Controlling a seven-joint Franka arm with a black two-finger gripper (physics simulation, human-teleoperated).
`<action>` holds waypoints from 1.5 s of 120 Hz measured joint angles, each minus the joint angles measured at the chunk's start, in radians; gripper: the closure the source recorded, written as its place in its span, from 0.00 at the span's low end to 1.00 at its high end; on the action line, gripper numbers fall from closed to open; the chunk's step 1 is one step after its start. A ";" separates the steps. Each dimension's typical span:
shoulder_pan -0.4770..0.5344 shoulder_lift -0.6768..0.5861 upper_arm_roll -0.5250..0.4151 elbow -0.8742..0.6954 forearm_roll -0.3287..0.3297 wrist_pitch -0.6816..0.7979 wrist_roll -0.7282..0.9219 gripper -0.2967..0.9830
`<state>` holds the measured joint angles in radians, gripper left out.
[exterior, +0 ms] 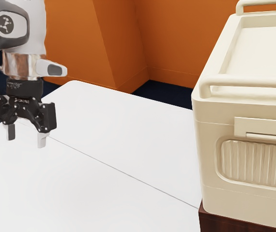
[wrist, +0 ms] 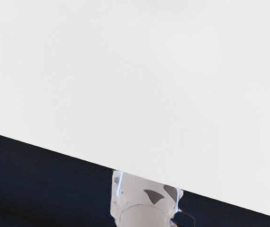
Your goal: Pull the drawer handle with one arm to open the drawer
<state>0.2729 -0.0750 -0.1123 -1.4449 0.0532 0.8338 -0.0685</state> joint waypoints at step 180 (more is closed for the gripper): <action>-0.030 0.078 -0.288 -0.417 -0.620 1.226 -0.312 0.23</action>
<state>0.2427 0.0030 -0.4001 -1.8614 -0.5673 2.0599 -0.3802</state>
